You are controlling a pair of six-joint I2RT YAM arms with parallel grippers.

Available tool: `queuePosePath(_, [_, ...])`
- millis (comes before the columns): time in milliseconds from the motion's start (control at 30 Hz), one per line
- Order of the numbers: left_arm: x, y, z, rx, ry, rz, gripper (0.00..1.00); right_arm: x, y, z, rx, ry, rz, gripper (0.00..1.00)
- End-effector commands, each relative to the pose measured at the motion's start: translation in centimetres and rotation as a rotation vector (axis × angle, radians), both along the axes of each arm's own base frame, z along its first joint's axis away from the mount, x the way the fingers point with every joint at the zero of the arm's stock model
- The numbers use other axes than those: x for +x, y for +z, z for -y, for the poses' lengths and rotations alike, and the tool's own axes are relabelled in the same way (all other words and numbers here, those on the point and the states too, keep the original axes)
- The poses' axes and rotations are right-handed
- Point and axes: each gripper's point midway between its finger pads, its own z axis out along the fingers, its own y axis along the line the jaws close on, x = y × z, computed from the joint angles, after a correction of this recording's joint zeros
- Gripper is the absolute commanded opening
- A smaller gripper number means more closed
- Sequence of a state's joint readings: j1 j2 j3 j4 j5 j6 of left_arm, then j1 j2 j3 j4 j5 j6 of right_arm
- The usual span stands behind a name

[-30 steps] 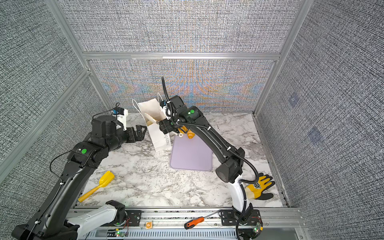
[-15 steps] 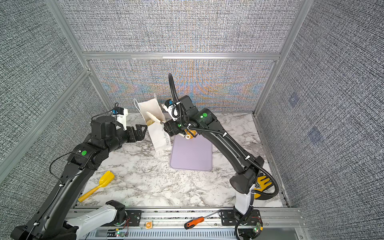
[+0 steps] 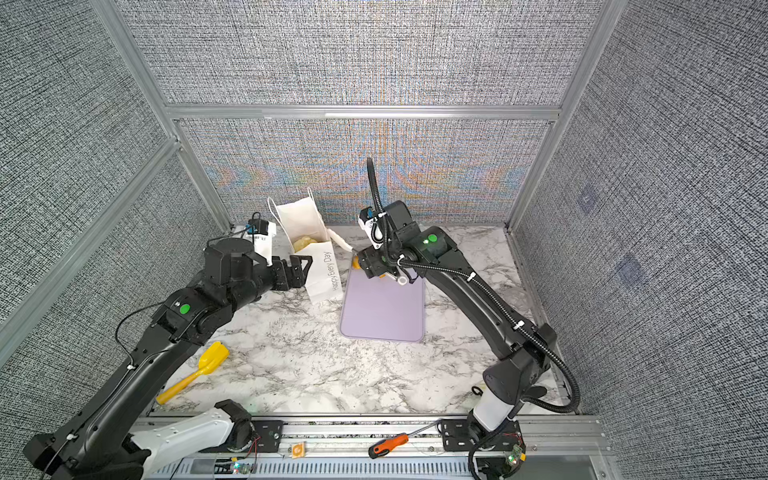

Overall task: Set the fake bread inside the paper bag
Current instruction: 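Open the tongs and withdraw them from the bag with the right gripper, then move the tongs down to the striped croissant roll while left gripper lowers bag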

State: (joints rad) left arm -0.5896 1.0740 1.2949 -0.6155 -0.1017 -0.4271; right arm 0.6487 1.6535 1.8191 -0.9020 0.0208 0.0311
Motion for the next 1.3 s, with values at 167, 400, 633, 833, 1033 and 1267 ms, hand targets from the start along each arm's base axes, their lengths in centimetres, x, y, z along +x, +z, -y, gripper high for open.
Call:
queuePosePath(167, [0.1,-0.2,1.5,-0.026,0.003,0.006,0.93,1.9,-5.1,4.7,-0.099,-0.149,-0.07,0.78])
queuePosePath(400, [-0.6,-1.7,3.0,-0.038,-0.019,-0.014,0.93,2.6,-10.2,7.3,-0.176,-0.219,-0.18,0.79])
queuePosePath(633, [-1.4,-3.9,4.2,-0.035,-0.027,-0.052,0.94,3.6,-15.0,7.9,-0.225,-0.249,-0.282,0.79])
queuePosePath(833, [-2.2,-6.4,5.9,-0.078,-0.047,-0.09,0.93,4.8,-17.7,7.5,-0.225,-0.26,-0.33,0.79])
queuePosePath(1033, [-2.4,-8.3,7.6,-0.081,-0.065,-0.122,0.94,5.9,-19.7,7.0,-0.223,-0.267,-0.375,0.79])
queuePosePath(1267, [-2.4,-9.5,8.1,-0.078,-0.067,-0.146,0.94,6.9,-22.1,6.8,-0.279,-0.252,-0.413,0.78])
